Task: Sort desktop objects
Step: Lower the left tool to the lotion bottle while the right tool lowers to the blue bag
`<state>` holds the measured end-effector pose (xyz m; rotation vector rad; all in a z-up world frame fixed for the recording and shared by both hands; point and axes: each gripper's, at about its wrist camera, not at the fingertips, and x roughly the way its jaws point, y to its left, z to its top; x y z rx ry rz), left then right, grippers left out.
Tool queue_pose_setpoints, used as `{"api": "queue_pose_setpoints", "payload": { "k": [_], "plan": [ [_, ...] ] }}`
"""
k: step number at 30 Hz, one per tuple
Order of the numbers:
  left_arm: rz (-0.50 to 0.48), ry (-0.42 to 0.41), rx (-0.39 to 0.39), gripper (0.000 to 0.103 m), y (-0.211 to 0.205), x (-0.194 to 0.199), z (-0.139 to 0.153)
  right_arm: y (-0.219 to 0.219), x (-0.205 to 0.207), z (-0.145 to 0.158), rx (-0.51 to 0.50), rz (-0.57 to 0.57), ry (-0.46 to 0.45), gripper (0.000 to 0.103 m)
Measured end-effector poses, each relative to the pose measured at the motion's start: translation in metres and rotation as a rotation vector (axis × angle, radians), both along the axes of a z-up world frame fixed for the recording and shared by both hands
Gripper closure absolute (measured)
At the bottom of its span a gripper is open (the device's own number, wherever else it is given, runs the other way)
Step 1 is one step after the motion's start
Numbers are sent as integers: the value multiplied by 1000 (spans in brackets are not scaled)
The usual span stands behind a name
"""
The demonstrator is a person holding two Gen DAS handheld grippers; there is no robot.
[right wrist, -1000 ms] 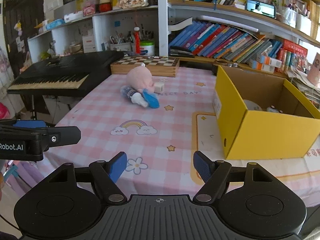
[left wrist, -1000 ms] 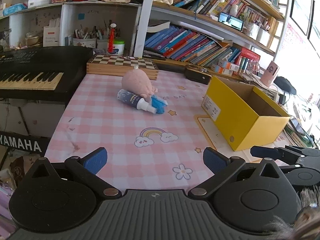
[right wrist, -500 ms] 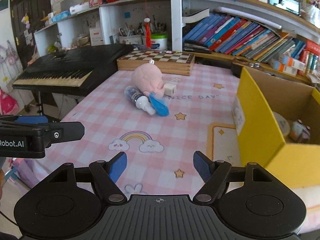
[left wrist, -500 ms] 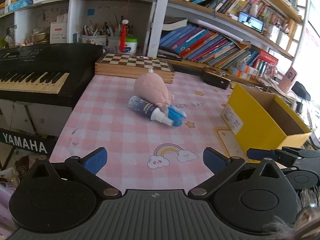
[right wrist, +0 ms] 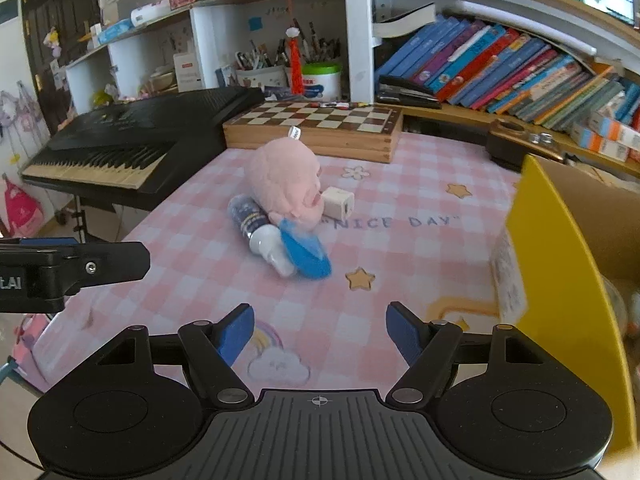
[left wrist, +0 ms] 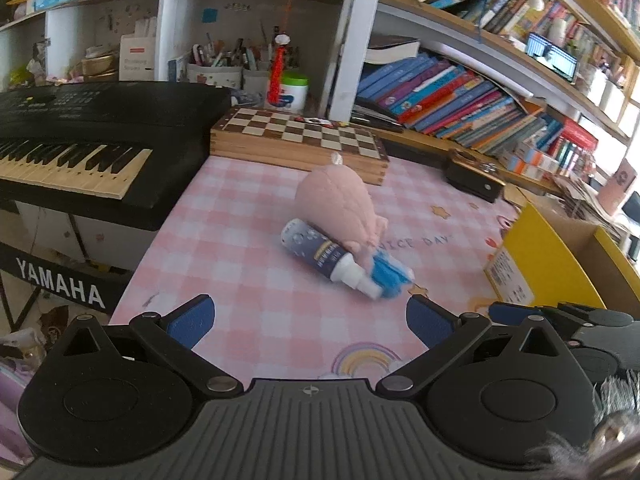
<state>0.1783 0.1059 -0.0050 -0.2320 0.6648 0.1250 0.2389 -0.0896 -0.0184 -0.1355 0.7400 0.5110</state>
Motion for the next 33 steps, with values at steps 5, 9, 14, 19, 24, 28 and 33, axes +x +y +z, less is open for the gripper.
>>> {"api": "queue_pose_setpoints", "payload": {
  "k": [5,9,14,19,24,28,33],
  "plan": [
    [47,7,1,0,7,17,-1,16,29,-10,2,37,12,30],
    [68,17,8,0,11,29,-1,29,52,-19,-1,59,31,37],
    [78,33,8,0,15,43,-5,36,69,-27,-7,83,44,49],
    [61,36,-7,0,15,59,-10,35,75,-29,-1,118,33,62],
    [26,43,-47,1,13,85,-22,23,81,-25,22,87,57,75],
    [15,75,-54,3,8,109,-37,15,85,-25,24,50,70,76],
    [63,136,-67,39,8,138,-56,10,83,-24,30,43,89,76]
  ]
}}
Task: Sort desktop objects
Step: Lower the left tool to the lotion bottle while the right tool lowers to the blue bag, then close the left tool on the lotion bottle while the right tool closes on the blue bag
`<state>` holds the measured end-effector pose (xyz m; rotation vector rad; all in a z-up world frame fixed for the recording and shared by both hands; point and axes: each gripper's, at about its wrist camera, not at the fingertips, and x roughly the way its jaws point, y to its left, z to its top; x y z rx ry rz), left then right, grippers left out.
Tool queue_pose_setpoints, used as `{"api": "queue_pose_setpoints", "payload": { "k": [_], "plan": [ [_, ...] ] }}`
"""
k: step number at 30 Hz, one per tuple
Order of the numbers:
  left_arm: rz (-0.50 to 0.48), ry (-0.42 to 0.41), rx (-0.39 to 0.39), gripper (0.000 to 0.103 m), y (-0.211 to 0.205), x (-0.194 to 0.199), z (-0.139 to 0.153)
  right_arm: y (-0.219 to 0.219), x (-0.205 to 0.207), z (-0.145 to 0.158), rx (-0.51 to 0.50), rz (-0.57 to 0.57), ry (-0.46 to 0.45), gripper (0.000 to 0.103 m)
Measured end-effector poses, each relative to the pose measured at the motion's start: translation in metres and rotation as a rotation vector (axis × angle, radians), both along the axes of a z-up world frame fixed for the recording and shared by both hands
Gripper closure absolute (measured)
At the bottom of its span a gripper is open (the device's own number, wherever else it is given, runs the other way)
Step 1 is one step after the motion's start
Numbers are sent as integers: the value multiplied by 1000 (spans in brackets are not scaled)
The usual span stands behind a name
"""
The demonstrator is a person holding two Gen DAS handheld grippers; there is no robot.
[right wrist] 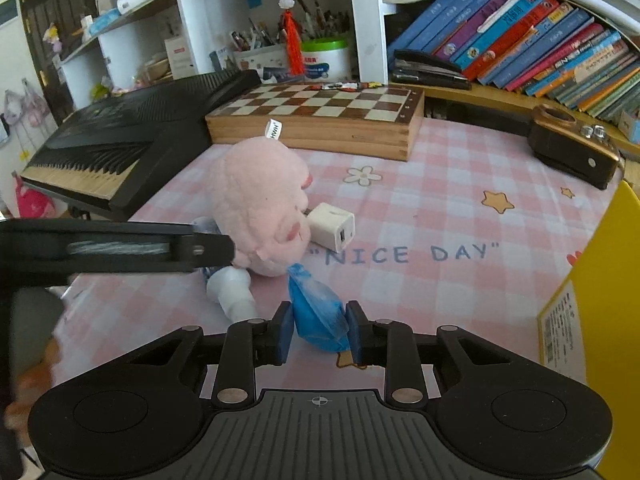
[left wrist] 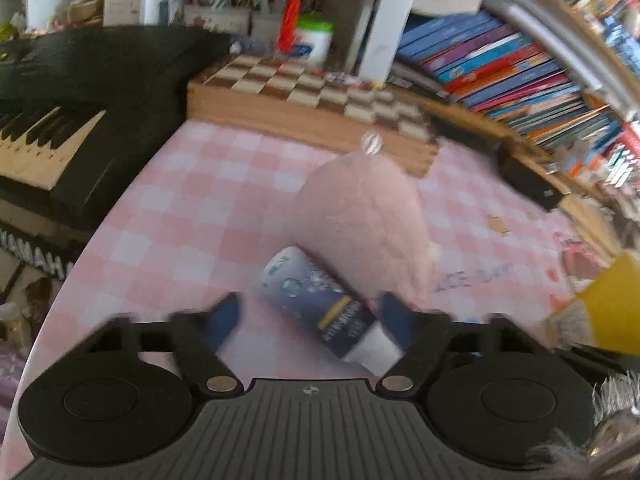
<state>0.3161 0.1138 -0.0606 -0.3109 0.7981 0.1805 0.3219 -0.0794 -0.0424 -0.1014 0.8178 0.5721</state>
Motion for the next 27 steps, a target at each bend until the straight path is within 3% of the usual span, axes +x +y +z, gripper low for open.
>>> {"api": "queue_pose_setpoints", "payload": {
  "k": [2,5,8,13,17,27],
  "plan": [
    [4,11,4,50,-1,7,-2,-1,0,0,3,2,4,76],
    [-20,26,48,52,-7,16,-4,-1,0,0,3,9,5,76],
    [-41,47,43,52,-10,22,-10,0,0,-1,0,16,5,76],
    [-118,51,156,54,-26,23,-14,0,3,-4,-14,14,7,76],
    [-127,39,193,71,-24,21,-15,4,8,-11,-36,7,22,76],
    [-101,-24,76,72,-7,-16,6,2,-5,3,-15,35,-30,79]
  ]
}}
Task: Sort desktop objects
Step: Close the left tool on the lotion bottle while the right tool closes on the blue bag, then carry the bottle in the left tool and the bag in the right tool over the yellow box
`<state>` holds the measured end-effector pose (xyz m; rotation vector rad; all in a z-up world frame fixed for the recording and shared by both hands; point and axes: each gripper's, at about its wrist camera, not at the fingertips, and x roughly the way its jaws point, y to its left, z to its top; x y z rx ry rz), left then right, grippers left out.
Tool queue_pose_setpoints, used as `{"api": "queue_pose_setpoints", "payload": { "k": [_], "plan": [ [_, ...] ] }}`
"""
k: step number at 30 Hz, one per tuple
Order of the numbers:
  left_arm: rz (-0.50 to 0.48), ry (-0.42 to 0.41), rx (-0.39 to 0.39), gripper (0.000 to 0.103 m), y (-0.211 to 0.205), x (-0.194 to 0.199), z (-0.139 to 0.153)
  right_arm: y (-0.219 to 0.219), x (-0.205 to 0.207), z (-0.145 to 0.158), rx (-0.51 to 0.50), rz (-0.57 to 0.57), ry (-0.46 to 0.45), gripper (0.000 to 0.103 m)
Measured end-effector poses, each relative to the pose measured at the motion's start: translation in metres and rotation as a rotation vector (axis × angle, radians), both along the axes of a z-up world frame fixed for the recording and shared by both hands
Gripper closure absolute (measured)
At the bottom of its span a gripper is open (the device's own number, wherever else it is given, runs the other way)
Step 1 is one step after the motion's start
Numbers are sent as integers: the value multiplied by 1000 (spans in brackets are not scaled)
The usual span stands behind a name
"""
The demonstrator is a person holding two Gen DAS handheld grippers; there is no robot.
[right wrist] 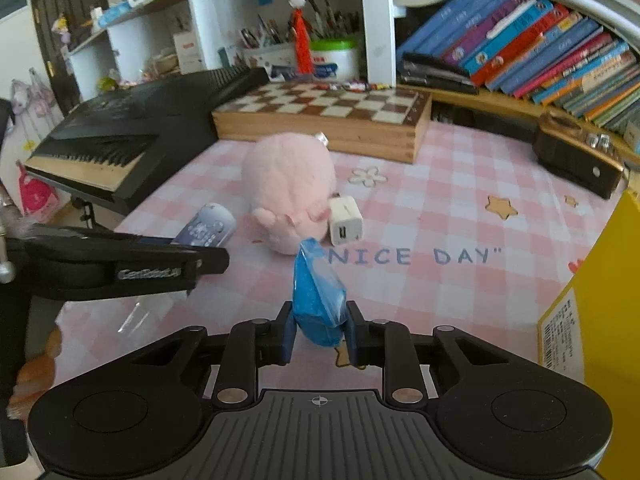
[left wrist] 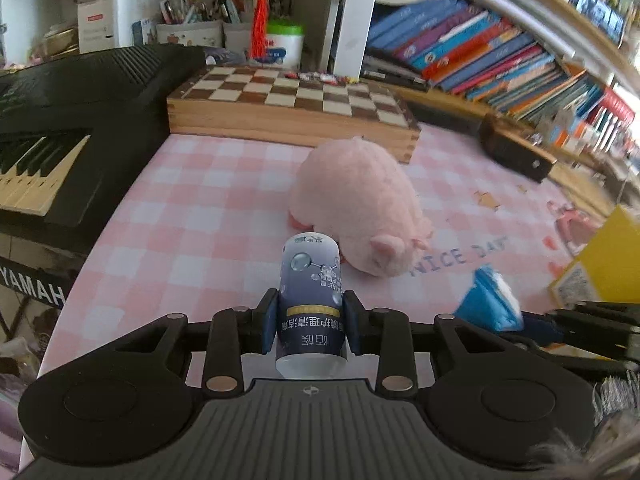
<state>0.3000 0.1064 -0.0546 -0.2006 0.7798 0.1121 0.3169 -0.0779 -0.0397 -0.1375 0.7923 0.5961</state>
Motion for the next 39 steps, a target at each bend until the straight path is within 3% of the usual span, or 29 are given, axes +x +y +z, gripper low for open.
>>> {"api": "queue_pose_setpoints", "payload": {
  "k": [18,25,39],
  "plan": [
    [-48,-105,-116,72,-8,-87,47,-20,-51,36,49,-41,-40,79],
    [-75,-142,-125,72,-12,-119,59,-29,-80,48,54,-53,-60,79],
    [-128,-167,-149,72,-14,-184,67,-38,-147,51,65,-104,-17,79]
  ]
}}
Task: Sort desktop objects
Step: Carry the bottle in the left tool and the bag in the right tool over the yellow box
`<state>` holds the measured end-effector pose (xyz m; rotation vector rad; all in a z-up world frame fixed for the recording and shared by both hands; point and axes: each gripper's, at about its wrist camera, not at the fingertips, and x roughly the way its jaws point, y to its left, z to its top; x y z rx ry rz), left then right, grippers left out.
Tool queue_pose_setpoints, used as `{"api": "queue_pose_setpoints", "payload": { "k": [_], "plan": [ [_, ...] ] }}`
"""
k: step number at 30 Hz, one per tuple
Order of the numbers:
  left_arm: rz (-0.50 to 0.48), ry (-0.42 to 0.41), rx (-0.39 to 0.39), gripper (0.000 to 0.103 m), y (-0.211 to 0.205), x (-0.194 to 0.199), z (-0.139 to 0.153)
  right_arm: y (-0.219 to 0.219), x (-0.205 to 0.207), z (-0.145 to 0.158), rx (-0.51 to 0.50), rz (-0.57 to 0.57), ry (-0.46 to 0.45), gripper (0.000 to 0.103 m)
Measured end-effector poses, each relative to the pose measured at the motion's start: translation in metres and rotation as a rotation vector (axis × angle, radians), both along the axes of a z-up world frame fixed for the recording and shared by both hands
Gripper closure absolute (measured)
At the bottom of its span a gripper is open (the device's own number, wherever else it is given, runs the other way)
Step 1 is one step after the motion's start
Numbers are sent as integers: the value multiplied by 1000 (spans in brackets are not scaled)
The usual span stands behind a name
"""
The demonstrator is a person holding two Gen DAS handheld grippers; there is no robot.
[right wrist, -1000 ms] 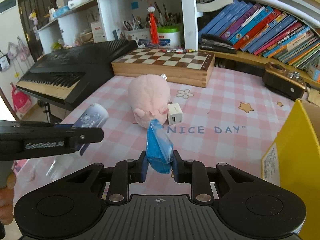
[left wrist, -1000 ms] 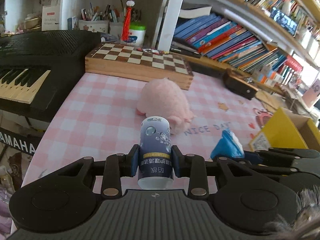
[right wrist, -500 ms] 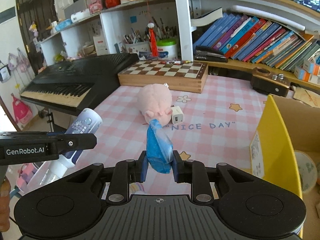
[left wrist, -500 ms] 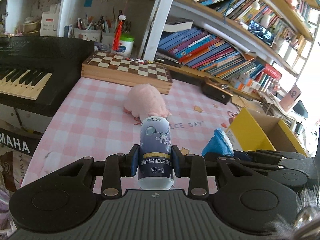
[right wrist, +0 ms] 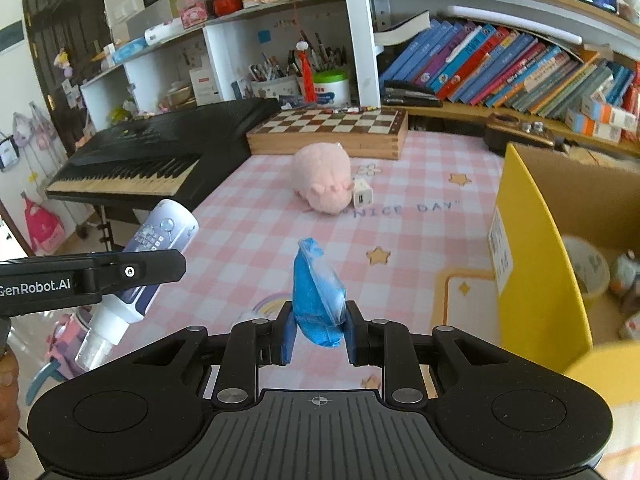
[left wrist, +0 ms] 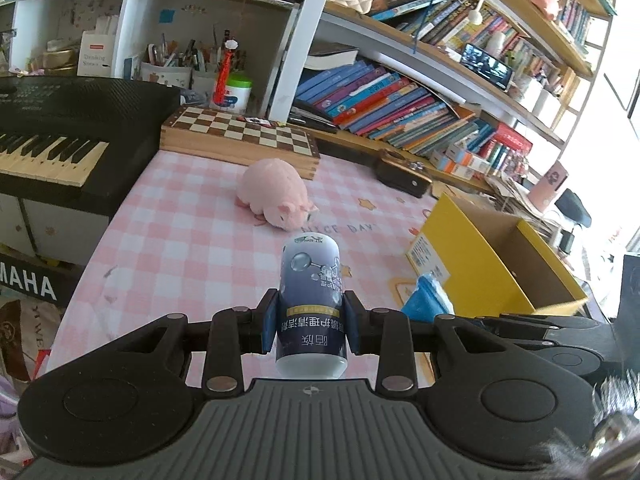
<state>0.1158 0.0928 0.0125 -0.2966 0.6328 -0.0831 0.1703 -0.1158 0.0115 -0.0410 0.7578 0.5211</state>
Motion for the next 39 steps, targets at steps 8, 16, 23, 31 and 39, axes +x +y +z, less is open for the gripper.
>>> {"api": "queue_pose_setpoints", "payload": {
  "k": [8,16,23,31,39],
  "plan": [
    [-46,-4,-11,72,-6,-38,0,-6,-42,2,2,-38,-3,79],
    [-98,-2,-32,72,-13,-69,-1,-15,-78,2,10,-83,-4,79],
    [-159,-8,-39,72,-24,-86,-1,-29,-104,3,14,-149,-1,79],
    [-246,-13,-39,72,-43,-88,-1,-44,-122,4,-1,-227,-7,79],
    [-360,-4,-50,72,-69,-78,-4,-70,-135,3,-14,-337,6,79]
  ]
}}
